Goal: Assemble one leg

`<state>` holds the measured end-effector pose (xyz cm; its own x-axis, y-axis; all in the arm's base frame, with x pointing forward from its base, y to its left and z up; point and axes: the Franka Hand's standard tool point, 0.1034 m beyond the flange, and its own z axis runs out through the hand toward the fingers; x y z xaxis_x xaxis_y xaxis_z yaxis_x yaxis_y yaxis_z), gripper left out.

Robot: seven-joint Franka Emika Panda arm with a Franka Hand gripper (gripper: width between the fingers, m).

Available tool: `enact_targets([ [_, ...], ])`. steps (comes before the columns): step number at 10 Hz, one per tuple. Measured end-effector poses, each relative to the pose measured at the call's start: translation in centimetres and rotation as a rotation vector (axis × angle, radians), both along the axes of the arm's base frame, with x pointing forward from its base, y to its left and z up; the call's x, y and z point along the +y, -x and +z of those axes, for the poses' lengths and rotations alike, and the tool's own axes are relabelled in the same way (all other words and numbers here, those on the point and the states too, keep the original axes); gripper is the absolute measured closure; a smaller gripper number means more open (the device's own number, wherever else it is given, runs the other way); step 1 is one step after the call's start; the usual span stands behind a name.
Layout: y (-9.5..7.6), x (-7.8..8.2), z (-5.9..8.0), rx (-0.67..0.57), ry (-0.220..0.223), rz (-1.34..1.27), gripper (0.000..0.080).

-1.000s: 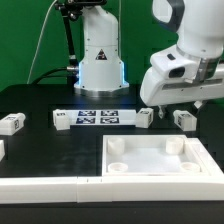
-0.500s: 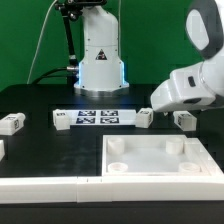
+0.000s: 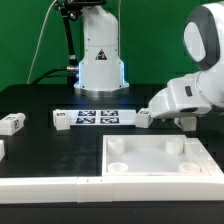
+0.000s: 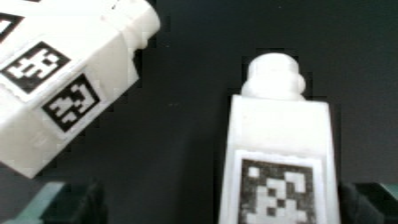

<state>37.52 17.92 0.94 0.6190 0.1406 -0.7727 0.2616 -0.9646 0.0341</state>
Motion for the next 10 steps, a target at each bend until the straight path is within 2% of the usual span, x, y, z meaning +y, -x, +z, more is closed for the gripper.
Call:
enact_targets([
  [3, 0.33, 0.30, -0.31, 0.004, 0.003, 0.006, 0.0150],
  [4, 0.33, 0.29, -0.31, 0.004, 0.002, 0.006, 0.0268],
  [5, 0.33, 0.29, -0.32, 0.004, 0.002, 0.006, 0.0268],
  [6, 0.33, 0.28, -0.32, 0.004, 0.002, 0.006, 0.0463],
  [7, 0.33, 0.29, -0.32, 0.004, 0.002, 0.006, 0.0515],
  [10, 0.33, 0.29, -0.32, 0.004, 0.002, 0.006, 0.0515],
])
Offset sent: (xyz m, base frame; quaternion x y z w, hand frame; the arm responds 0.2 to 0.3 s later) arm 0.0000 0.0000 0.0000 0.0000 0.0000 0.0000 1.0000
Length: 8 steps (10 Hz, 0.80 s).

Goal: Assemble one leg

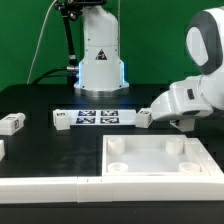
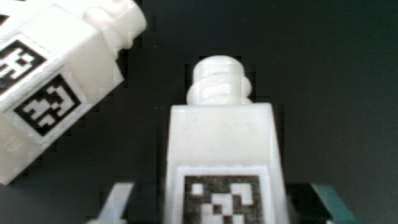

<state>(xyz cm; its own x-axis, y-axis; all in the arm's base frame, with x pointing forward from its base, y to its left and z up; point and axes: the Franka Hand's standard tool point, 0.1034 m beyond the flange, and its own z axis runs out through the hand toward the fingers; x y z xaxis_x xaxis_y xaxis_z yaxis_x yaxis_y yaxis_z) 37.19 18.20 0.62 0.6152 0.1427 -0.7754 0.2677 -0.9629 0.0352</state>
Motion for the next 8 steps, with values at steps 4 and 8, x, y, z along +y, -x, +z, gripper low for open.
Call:
enact_targets([
  [4, -1.7, -0.8, 1.9, -0.024, -0.088, 0.083, 0.0515],
  [8, -2.6, -1.7, 5.1, -0.055, -0.115, 0.097, 0.0515],
])
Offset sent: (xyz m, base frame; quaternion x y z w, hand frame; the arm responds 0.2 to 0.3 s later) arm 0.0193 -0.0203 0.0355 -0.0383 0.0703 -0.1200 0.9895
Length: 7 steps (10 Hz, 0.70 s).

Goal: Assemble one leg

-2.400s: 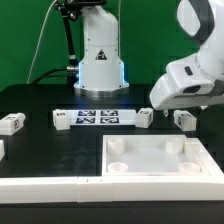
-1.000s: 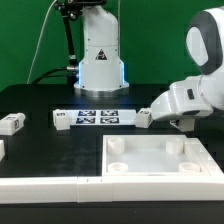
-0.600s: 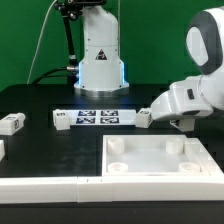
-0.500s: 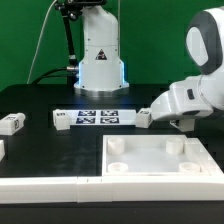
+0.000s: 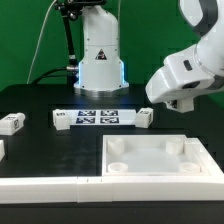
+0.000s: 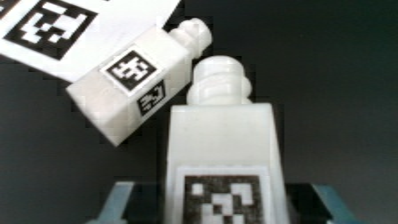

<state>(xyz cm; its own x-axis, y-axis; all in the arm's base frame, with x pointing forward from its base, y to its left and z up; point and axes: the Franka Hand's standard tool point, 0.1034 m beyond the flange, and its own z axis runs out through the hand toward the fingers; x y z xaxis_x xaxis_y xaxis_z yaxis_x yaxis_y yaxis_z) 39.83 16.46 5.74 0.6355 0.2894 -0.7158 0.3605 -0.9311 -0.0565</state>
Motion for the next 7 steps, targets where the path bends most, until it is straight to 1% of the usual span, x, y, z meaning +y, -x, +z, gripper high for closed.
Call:
enact_targets([
  [1, 0.2, 0.0, -0.4, 0.008, 0.001, 0.000, 0.0514],
  [2, -0.7, 0.3, -0.8, -0.065, -0.026, -0.007, 0.0514],
  [3, -1.0, 0.3, -0.8, -0.148, -0.054, -0.012, 0.0514],
  [4, -1.4, 0.4, -0.8, -0.274, -0.096, -0.018, 0.0514],
  [5, -1.0, 0.2, -0.7, -0.332, -0.114, -0.019, 0.0514],
  [6, -1.8, 0.3, -0.7, -0.437, -0.155, -0.023, 0.0514],
  [7, -2.4, 0.0, -0.1, -0.517, -0.185, -0.024, 0.0514],
])
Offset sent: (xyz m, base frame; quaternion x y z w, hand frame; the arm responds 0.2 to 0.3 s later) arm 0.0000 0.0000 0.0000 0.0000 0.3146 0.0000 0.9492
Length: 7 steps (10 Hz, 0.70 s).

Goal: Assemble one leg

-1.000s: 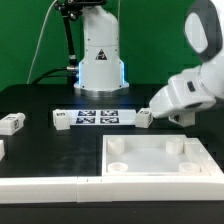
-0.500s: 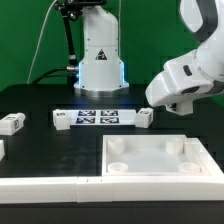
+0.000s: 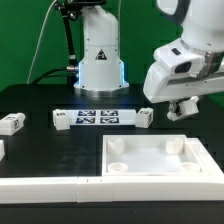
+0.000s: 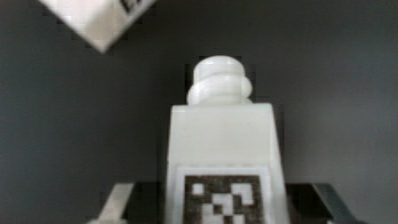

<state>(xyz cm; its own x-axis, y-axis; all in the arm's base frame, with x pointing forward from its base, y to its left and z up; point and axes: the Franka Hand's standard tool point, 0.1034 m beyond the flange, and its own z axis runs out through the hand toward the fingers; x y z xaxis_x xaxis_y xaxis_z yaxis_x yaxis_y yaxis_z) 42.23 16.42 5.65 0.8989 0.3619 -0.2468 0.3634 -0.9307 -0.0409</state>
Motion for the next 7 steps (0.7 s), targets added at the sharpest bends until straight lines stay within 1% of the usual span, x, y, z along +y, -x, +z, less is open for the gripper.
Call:
enact_targets([
  [1, -0.5, -0.4, 0.7, -0.052, -0.015, -0.005, 0.0514],
  [2, -1.4, -0.6, 1.6, -0.151, -0.050, -0.006, 0.0514],
  [4, -1.5, -1.6, 2.7, -0.279, -0.091, -0.009, 0.0514],
  [5, -2.1, -1.6, 3.2, -0.394, -0.133, -0.010, 0.0514],
  [6, -1.8, -1.5, 3.0, -0.475, -0.168, -0.014, 0.0514],
  [7, -1.4, -1.5, 2.7, -0.503, -0.181, -0.012, 0.0514],
])
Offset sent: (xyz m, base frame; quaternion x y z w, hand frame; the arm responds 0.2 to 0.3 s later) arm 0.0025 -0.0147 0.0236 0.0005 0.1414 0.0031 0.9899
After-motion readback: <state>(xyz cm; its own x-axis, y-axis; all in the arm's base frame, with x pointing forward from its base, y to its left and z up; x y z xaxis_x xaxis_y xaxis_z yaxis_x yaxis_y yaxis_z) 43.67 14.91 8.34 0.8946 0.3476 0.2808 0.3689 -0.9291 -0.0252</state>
